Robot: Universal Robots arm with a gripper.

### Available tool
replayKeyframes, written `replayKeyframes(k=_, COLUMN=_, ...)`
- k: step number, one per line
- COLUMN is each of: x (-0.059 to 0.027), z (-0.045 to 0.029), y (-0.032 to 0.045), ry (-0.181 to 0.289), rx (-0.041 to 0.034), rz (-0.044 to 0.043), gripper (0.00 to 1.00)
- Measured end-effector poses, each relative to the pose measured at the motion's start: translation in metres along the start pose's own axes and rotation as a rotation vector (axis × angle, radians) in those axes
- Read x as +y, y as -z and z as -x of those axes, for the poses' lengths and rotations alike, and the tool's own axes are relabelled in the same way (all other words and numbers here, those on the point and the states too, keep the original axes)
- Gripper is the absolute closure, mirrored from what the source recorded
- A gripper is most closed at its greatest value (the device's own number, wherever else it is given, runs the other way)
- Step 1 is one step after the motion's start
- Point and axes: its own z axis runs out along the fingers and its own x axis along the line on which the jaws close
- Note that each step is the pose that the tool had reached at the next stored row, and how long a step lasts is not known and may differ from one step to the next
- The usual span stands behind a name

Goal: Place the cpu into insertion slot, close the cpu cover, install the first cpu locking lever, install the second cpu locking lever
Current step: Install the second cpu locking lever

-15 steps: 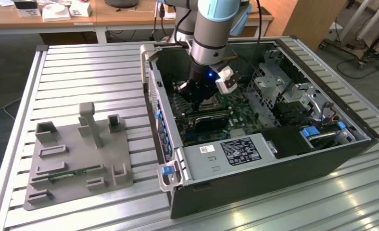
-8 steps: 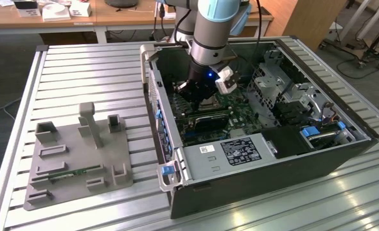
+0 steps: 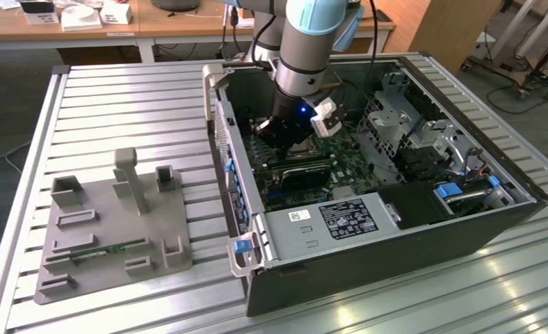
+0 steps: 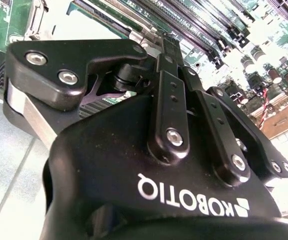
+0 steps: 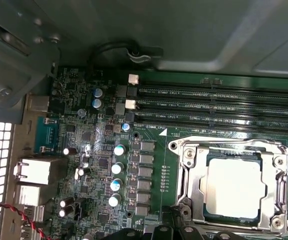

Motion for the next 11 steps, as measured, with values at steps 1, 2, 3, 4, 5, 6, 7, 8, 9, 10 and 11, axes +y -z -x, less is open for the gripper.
replayKeyframes(k=1, x=0.0000, z=0.0000, y=-0.0003, ry=0.000, rx=-0.0001, rz=0.0003, gripper=0.89)
replayKeyframes(k=2, x=0.0000, z=0.0000, y=-0.0004, ry=0.000, rx=-0.0002, rz=0.0004, gripper=0.89)
replayKeyframes(k=3, x=0.0001, z=0.0001, y=-0.0005, ry=0.000, rx=-0.0003, rz=0.0006, gripper=0.89)
replayKeyframes(k=4, x=0.0001, z=0.0001, y=-0.0006, ry=0.001, rx=-0.0005, rz=0.0004, gripper=0.89)
replayKeyframes(k=5, x=0.0001, z=0.0002, y=-0.0003, ry=0.001, rx=-0.0006, rz=-0.0001, gripper=0.89)
replayKeyframes(k=6, x=0.0002, z=0.0002, y=0.0000, ry=0.001, rx=-0.0009, rz=-0.0003, gripper=0.89)
replayKeyframes(k=7, x=0.0003, z=0.0003, y=0.0005, ry=0.001, rx=-0.0011, rz=-0.0001, gripper=0.89)
replayKeyframes(k=8, x=0.0004, z=0.0003, y=0.0014, ry=0.001, rx=-0.0015, rz=0.0002, gripper=0.89)
replayKeyframes(k=9, x=0.0006, z=0.0004, y=0.0027, ry=0.001, rx=-0.0016, rz=0.0000, gripper=0.89)
replayKeyframes(k=10, x=0.0005, z=0.0001, y=0.0047, ry=0.001, rx=-0.0007, rz=-0.0009, gripper=0.89)
replayKeyframes(k=11, x=0.0007, z=0.0001, y=0.0065, ry=0.001, rx=-0.0007, rz=-0.0008, gripper=0.89)
